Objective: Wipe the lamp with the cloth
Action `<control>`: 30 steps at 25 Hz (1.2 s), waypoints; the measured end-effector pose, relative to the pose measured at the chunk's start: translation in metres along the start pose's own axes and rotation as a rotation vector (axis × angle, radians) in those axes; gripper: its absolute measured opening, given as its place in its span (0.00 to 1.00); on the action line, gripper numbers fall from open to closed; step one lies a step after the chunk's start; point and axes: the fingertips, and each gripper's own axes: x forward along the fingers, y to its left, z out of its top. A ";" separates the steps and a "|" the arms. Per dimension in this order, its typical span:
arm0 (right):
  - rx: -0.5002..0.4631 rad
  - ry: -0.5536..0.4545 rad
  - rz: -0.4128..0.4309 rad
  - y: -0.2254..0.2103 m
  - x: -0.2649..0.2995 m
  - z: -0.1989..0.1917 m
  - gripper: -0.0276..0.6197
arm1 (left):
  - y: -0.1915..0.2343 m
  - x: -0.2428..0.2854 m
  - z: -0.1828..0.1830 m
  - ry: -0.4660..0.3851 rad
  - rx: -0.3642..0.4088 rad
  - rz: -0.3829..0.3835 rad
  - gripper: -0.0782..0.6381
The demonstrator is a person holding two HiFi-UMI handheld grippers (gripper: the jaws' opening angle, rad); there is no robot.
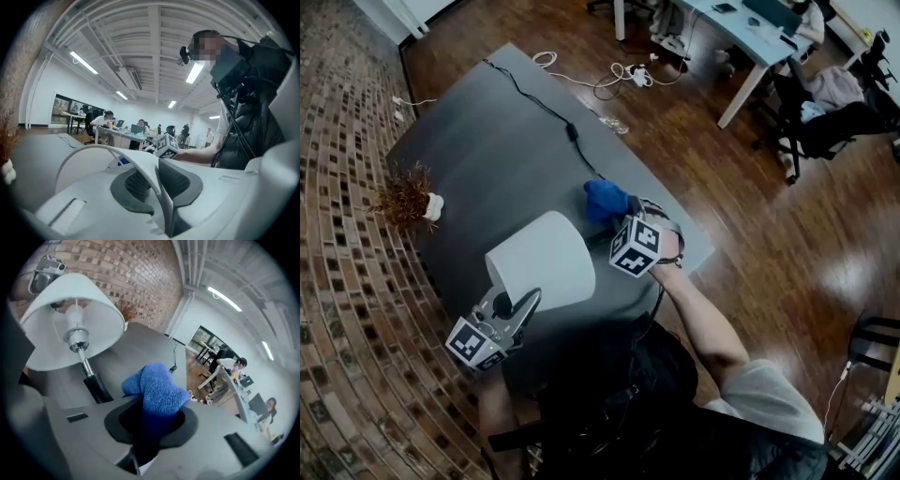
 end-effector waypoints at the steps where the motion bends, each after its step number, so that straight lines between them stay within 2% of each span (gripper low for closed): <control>1: 0.058 -0.055 0.015 -0.001 -0.006 0.008 0.13 | 0.004 0.000 0.008 0.041 0.011 0.011 0.19; 3: 0.232 -0.181 0.092 0.000 -0.020 0.023 0.13 | 0.016 0.002 0.026 0.138 0.016 0.035 0.19; 4: 0.331 -0.247 0.137 -0.001 -0.026 0.029 0.13 | 0.025 0.002 0.035 0.185 -0.009 0.056 0.19; 6: 0.506 -0.365 0.194 -0.007 -0.039 0.038 0.13 | 0.044 0.005 0.050 0.265 -0.113 0.112 0.19; 7: 0.563 -0.402 0.201 -0.012 -0.043 0.039 0.13 | 0.053 0.010 0.057 0.296 -0.182 0.141 0.19; 9: 0.629 -0.443 0.200 -0.020 -0.052 0.039 0.13 | 0.066 0.026 0.068 0.328 -0.347 0.172 0.19; 11: 0.671 -0.493 0.191 -0.029 -0.065 0.048 0.13 | 0.073 0.049 0.080 0.331 -0.509 0.149 0.20; 13: 0.687 -0.583 0.152 -0.042 -0.087 0.070 0.13 | 0.076 0.071 0.091 0.339 -0.608 0.119 0.23; 15: 0.655 -0.680 0.086 -0.055 -0.117 0.097 0.13 | 0.071 0.093 0.098 0.353 -0.650 0.070 0.29; 17: 0.574 -0.740 0.039 -0.059 -0.141 0.123 0.13 | 0.060 0.113 0.109 0.371 -0.646 -0.014 0.42; 19: 0.497 -0.744 0.013 -0.056 -0.143 0.137 0.13 | 0.046 0.129 0.123 0.371 -0.571 -0.100 0.58; 21: 0.490 -0.730 0.006 -0.057 -0.131 0.138 0.13 | 0.037 0.140 0.135 0.343 -0.485 -0.162 0.78; 22: 0.510 -0.728 0.006 -0.061 -0.123 0.135 0.13 | 0.034 0.143 0.138 0.335 -0.451 -0.190 0.84; 24: 0.551 -0.723 -0.004 -0.074 -0.110 0.127 0.13 | 0.032 0.145 0.138 0.339 -0.392 -0.241 0.84; 26: 0.567 -0.716 -0.009 -0.084 -0.098 0.122 0.13 | 0.035 0.142 0.142 0.334 -0.334 -0.250 0.78; 28: 0.562 -0.707 -0.004 -0.089 -0.086 0.122 0.13 | 0.036 0.141 0.146 0.338 -0.266 -0.210 0.78; 30: 0.555 -0.694 -0.011 -0.092 -0.076 0.122 0.13 | 0.032 0.147 0.140 0.396 -0.179 -0.158 0.78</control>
